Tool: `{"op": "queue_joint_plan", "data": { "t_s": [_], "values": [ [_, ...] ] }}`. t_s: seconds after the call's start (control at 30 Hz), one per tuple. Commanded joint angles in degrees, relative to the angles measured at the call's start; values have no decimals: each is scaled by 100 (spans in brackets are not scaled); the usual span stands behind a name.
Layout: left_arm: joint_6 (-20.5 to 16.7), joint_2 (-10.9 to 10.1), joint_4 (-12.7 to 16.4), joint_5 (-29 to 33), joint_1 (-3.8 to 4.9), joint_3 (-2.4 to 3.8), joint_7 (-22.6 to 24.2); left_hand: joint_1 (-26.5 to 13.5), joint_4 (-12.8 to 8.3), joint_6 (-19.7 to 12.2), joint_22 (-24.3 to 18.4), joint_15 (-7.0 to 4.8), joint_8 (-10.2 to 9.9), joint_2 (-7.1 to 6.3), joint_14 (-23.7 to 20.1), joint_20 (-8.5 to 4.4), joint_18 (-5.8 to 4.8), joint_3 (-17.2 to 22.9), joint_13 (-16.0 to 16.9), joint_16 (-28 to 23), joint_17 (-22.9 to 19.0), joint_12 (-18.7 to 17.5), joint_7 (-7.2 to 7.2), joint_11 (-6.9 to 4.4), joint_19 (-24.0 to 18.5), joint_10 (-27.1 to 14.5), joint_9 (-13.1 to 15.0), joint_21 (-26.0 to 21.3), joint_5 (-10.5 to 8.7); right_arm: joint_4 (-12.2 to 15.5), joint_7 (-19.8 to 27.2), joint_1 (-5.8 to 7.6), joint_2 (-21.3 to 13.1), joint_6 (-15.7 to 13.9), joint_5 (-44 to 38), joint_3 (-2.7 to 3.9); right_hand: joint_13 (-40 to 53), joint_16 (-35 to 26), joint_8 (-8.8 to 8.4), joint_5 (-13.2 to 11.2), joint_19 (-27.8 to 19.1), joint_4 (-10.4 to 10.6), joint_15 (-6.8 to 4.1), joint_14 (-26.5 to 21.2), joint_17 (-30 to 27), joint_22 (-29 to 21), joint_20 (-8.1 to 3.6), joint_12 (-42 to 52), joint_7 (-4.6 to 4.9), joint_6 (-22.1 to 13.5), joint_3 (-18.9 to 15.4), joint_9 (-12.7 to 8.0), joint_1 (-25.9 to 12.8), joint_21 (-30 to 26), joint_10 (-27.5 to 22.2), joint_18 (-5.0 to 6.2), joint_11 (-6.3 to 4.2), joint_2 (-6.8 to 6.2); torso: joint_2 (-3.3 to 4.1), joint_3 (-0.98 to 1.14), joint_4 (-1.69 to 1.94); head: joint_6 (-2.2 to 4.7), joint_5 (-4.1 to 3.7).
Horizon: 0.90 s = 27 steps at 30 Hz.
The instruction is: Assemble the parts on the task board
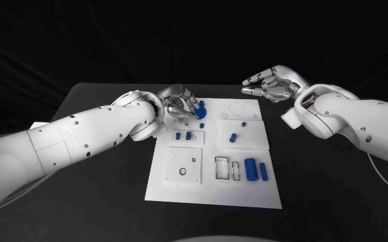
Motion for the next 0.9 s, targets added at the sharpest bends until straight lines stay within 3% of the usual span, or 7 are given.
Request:
{"op": "queue_joint_plan", "data": {
  "t_s": [0.03,0.2,0.37,0.63,0.9],
  "values": [
    [5,148,-141,-1244,-1,-27,470,-63,9,195,147,-3,-152,-97,435,-35,45,45,-277,732,737,-196,-43,-24,281,72,-208,217,-31,-5,59,-4,16,70,-11,0,841,-35,19,36,-20,2,18,423,765,66,22,-36,11,-35,-44,7,-45,-20,91,99,25,-9,11,-3,-3,26,-16],
    [259,409,-402,-1795,-8,-79,371,-121,-3,459,1017,-17,-447,-131,781,-65,-106,7,-735,1373,1402,-539,-52,-32,755,220,-536,1156,-34,-14,63,-6,34,77,-10,0,841,-35,19,36,-20,2,18,423,765,66,22,-36,11,-35,-44,7,-45,-20,91,99,25,-9,8,-1,-4,36,-23],
    [437,602,-588,-2064,-38,-102,270,-145,-24,697,1599,-57,-643,-112,920,-100,-204,-1,-1040,1554,1539,-741,-84,-50,1015,477,-746,1770,-30,-24,69,-9,58,86,-10,0,845,-36,18,38,-20,-3,18,422,766,66,22,-26,11,-38,-50,6,-46,-21,95,99,25,-4,11,-4,-5,28,-32],
    [713,761,-699,-2251,-63,-111,118,-184,-29,889,1886,-86,-814,-91,909,-137,-253,28,-1275,1413,1198,-956,-95,-72,1141,732,-890,2064,-31,-38,74,-17,82,96,-9,0,845,-36,18,38,-20,-3,18,422,766,66,22,-26,11,-38,-50,6,-46,-21,95,99,25,-4,12,0,-7,16,-39],
    [921,816,-731,-2325,-69,-114,8,-193,-37,996,1857,-99,-898,-71,922,-151,-245,71,-1380,1425,1143,-1078,-100,-85,1159,904,-951,2032,-30,-37,75,-19,88,100,-9,0,848,-34,18,39,-17,-4,18,423,769,71,22,-21,11,-38,-50,6,-46,-18,97,98,25,1,9,0,-3,4,-52]
  ]
}}
